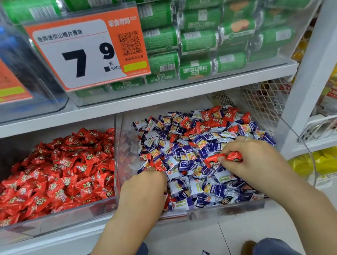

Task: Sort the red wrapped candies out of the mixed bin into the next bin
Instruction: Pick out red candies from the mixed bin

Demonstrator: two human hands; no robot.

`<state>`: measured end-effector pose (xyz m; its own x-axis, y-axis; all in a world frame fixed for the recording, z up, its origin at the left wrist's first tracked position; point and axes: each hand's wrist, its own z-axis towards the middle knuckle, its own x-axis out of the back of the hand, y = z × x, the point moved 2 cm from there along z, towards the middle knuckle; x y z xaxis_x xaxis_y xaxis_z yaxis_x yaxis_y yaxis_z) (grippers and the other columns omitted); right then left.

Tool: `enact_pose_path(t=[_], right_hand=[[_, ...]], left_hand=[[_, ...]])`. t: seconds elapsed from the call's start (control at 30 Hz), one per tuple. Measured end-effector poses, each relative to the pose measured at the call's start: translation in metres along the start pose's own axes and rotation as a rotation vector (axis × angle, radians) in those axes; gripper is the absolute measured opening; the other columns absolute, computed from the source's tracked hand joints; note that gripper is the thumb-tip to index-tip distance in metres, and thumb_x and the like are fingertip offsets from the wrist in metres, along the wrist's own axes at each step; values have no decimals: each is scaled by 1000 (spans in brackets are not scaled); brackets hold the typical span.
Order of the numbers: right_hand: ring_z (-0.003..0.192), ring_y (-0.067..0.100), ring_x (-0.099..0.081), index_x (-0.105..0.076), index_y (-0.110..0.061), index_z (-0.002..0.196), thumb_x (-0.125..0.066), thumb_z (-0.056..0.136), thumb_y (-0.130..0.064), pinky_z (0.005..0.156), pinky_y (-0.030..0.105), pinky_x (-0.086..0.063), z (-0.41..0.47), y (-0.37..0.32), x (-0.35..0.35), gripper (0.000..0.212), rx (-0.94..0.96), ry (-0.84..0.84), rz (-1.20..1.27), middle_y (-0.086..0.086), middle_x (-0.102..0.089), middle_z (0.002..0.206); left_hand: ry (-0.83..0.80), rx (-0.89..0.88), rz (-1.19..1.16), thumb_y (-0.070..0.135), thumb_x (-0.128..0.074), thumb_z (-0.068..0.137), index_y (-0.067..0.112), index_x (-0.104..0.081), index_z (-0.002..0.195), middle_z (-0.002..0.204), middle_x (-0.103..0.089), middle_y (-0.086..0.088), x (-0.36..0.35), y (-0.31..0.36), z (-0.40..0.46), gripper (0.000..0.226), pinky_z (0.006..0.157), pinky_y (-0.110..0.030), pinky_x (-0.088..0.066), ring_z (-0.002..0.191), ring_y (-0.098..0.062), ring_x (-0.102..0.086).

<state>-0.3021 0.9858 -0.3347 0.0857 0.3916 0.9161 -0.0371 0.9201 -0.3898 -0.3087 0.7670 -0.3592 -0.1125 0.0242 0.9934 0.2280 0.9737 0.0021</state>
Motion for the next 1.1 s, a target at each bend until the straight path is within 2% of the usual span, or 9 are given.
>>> enact_pose_path(t=[0.2,0.3,0.4,0.57,0.7,0.8,0.93,0.97,1.1], right_hand=[[80,14,-56,-67,-33,90,-60,86,-43,67,30,-42,-3,-6,3,13,20,87,62,-15,-53,83],[73,11,-56,-68,-31,87,-62,84,-41,67,33,-45,-11,-14,-1,11,40,125,111,-12,-55,81],[73,4,-54,-68,-30,84,-65,83,-34,59,21,-39,-25,-26,-3,5,50,193,212,-13,-55,75],[86,-1,-54,-58,-43,76,-67,82,-31,68,16,-40,-31,-82,-6,16,107,169,373,-17,-61,80],[83,0,-53,-63,-32,82,-63,82,-34,69,14,-39,-11,-167,-29,2,211,122,428,-16,-57,80],[83,3,-52,-62,-31,90,-64,83,-36,77,25,-42,17,-223,-56,9,272,103,331,-15,-54,87],[114,19,-50,-45,-37,131,-70,76,-51,96,31,-41,46,-259,-86,62,293,-171,206,-3,-50,118],[119,20,-47,-39,-37,136,-69,76,-52,101,33,-39,47,-261,-89,69,320,-218,149,-1,-48,125],[117,8,-47,-56,-32,124,-60,87,-41,105,27,-34,34,-238,-75,38,409,-94,173,-10,-53,122]], left_hand=[[268,-21,-217,26,-47,95,28,-59,98,97,-61,11,19,-4,-4,13,66,-26,-44,85,-11,-60],[340,-102,-328,18,-62,88,25,-62,85,81,-63,10,27,-2,-10,7,56,-26,-45,70,-13,-61],[537,-167,-485,20,-69,84,27,-64,79,71,-60,14,56,-13,-24,10,50,-22,-42,58,-7,-55],[454,76,-566,37,-59,87,37,-58,77,67,-57,19,81,-87,-40,10,64,-29,-46,64,-7,-56],[429,315,-577,35,-59,89,37,-58,74,61,-61,13,69,-154,-44,15,56,-27,-41,60,-7,-58],[416,397,-579,32,-57,91,35,-57,75,69,-62,14,60,-187,-43,16,57,-28,-38,65,-9,-56],[414,401,-721,35,-57,90,34,-60,90,94,-67,7,49,-215,-35,3,72,-30,-43,81,-14,-57],[404,391,-777,38,-58,89,31,-60,100,103,-64,5,46,-219,-32,13,77,-29,-42,90,-15,-57],[316,376,-955,54,-47,89,28,-43,135,135,-48,-7,42,-225,-26,52,99,-42,-42,119,-28,-51]])
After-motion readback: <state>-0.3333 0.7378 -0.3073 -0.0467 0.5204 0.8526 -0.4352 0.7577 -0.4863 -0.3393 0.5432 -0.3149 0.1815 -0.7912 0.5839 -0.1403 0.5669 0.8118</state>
